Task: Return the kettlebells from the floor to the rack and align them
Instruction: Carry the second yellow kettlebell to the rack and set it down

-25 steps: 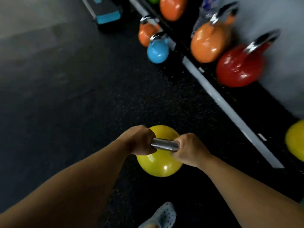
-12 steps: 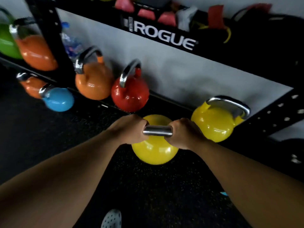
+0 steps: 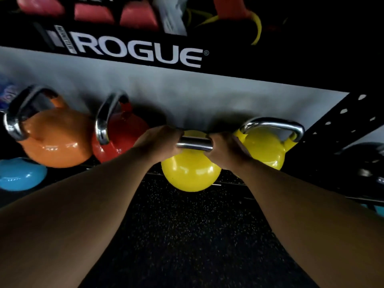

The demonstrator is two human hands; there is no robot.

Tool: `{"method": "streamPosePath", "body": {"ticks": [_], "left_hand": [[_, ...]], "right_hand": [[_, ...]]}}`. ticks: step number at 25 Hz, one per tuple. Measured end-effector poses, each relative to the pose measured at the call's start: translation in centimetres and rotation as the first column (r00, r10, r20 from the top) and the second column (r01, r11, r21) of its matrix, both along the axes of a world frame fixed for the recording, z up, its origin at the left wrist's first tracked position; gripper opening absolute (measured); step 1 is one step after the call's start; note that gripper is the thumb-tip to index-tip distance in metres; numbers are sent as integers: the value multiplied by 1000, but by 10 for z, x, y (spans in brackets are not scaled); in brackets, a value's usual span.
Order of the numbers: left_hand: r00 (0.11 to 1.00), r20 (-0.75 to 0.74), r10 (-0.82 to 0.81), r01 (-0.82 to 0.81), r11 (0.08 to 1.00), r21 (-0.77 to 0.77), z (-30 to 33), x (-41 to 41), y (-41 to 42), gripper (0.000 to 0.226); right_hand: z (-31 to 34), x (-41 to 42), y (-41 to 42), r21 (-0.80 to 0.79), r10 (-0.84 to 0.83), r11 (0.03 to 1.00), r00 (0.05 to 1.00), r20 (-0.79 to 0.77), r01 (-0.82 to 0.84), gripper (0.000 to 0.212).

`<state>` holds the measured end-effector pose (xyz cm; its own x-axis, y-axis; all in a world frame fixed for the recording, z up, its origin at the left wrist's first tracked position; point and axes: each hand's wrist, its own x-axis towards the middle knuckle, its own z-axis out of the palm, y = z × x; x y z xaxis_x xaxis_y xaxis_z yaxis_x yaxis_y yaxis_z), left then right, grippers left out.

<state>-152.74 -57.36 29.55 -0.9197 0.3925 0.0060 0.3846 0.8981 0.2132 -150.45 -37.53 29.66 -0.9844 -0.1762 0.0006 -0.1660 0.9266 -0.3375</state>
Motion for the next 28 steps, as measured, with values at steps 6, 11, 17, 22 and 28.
{"method": "streamPosePath", "body": {"ticks": [6, 11, 17, 22, 28], "left_hand": [[993, 83, 89, -97, 990, 103, -5, -47, 12, 40], [991, 92, 92, -105, 984, 142, -10, -53, 16, 38], [995, 88, 46, -60, 985, 164, -8, -51, 11, 36], [993, 108, 52, -71, 981, 180, -5, -49, 9, 35], [997, -71, -42, 46, 997, 62, 12, -34, 17, 71]], "right_hand": [[2, -44, 2, -82, -66, 994, 998, 12, 67, 28], [-4, -47, 4, -104, -52, 993, 998, -39, 48, 31], [-6, -45, 2, -75, -90, 994, 993, -70, 84, 37], [-3, -45, 3, -74, -89, 993, 995, 37, 92, 45], [3, -15, 26, -137, -32, 990, 999, -14, 30, 59]]}}
